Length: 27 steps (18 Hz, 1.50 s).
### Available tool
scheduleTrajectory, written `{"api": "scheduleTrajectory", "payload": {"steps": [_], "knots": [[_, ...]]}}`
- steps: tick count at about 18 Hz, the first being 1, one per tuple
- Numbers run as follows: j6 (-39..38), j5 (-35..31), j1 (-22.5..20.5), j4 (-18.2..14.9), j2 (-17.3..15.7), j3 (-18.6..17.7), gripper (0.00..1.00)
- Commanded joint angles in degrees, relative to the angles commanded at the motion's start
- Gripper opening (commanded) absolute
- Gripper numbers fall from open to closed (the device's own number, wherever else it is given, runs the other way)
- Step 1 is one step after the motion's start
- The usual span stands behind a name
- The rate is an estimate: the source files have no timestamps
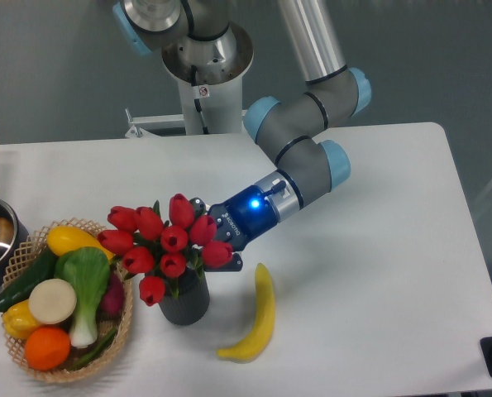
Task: Insert the flowers into the vase
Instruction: 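Push the tulip stems down into the black vase, then adjust the tulips in the vase, pressing them further down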
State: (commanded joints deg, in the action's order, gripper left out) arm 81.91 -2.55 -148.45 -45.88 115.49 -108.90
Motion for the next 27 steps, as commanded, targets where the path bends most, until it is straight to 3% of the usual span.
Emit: {"api": "scheduleTrajectory", "payload": {"steps": [7,16,27], "knots": [[0.0,0.0,0.0,0.0,0.0,0.0,0.37],[1.8,-0.2,-0.1,0.0,-0.2,-0.2,0.37],[1.1,-7.0,-1.1,-0.2,-2.7,0.4,0.34]]}}
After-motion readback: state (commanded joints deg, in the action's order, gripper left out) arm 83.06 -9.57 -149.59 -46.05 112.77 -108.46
